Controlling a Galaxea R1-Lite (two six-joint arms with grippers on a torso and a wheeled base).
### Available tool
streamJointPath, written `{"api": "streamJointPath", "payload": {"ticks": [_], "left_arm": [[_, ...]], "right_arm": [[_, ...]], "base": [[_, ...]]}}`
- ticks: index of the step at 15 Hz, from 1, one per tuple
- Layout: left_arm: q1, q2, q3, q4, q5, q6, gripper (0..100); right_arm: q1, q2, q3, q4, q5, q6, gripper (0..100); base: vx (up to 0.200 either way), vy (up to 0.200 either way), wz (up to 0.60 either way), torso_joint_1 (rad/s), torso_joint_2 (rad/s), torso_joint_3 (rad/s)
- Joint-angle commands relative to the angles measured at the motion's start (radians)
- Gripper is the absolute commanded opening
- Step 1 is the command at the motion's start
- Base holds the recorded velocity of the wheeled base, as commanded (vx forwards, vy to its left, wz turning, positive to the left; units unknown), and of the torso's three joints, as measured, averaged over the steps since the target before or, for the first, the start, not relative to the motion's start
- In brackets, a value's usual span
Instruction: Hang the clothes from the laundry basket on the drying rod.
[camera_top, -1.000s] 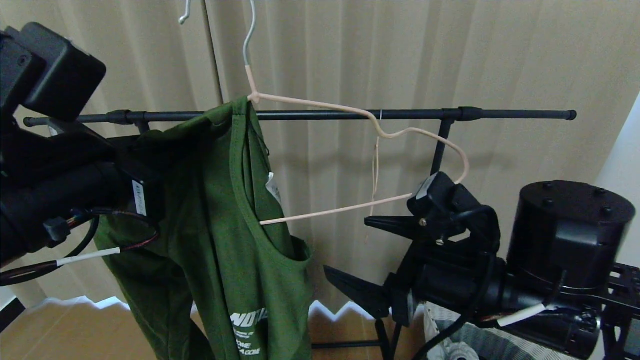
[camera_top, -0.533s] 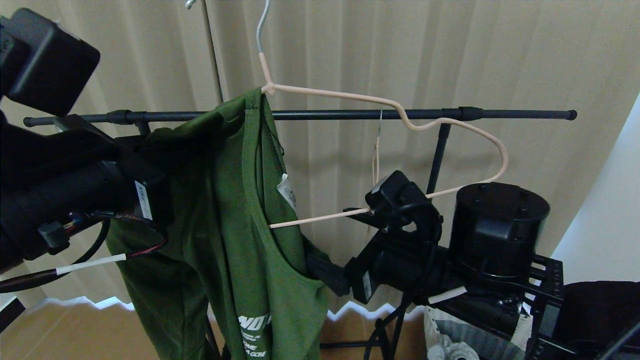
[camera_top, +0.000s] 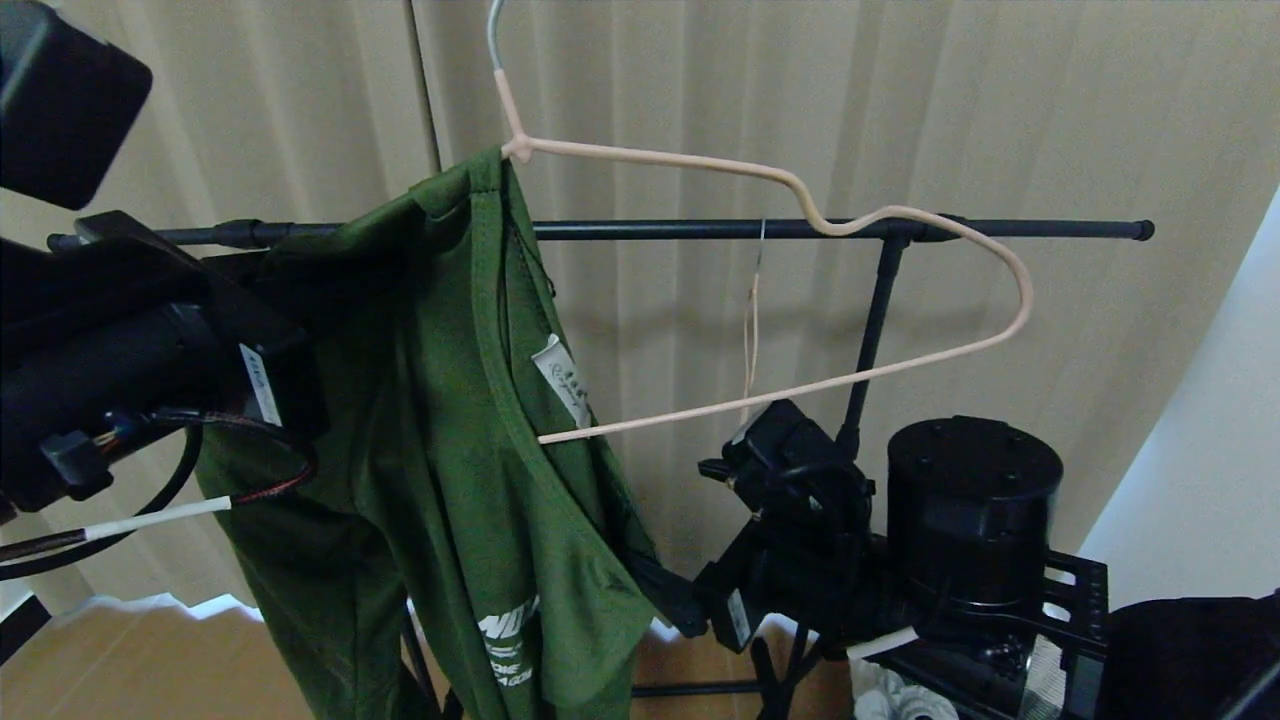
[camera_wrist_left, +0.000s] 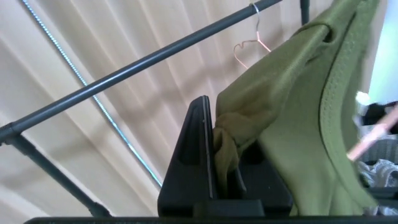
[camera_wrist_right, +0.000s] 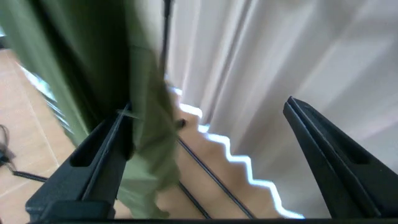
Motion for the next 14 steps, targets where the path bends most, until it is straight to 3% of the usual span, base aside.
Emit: {"api": "streamJointPath", "payload": {"ticks": [1,5,9,11,14], "left_arm": [[0.017,-0.006,0.005,0.003,0.001,0.003,0],[0.055,-0.009,0.025,0.004,-0.001,0.015,0],[0.098,-0.029,0.095,0.004,-0.001,0.052,0],[0.175,-0.052,0.184,0.001,-0.001,0.186,0],[0.187,-0.054,0.229,0.001,-0.002,0.209,0]], "right_arm": [[-0.038,-0.065,0.061,0.001,-0.009,-0.003,100],[-0.138,-0.159,0.13,0.009,-0.009,-0.004,100],[-0.25,-0.188,0.133,0.009,-0.009,-0.006,100],[-0.31,-0.189,0.118,0.004,-0.009,-0.018,100],[-0.327,-0.188,0.094,0.01,-0.009,-0.021,100]], "base": [[0.0,0.0,0.0,0.0,0.0,0.0],[0.0,0.0,0.0,0.0,0.0,0.0],[0.0,0.0,0.0,0.0,0.0,0.0],[0.0,0.0,0.0,0.0,0.0,0.0],[0.0,0.0,0.0,0.0,0.0,0.0]]}}
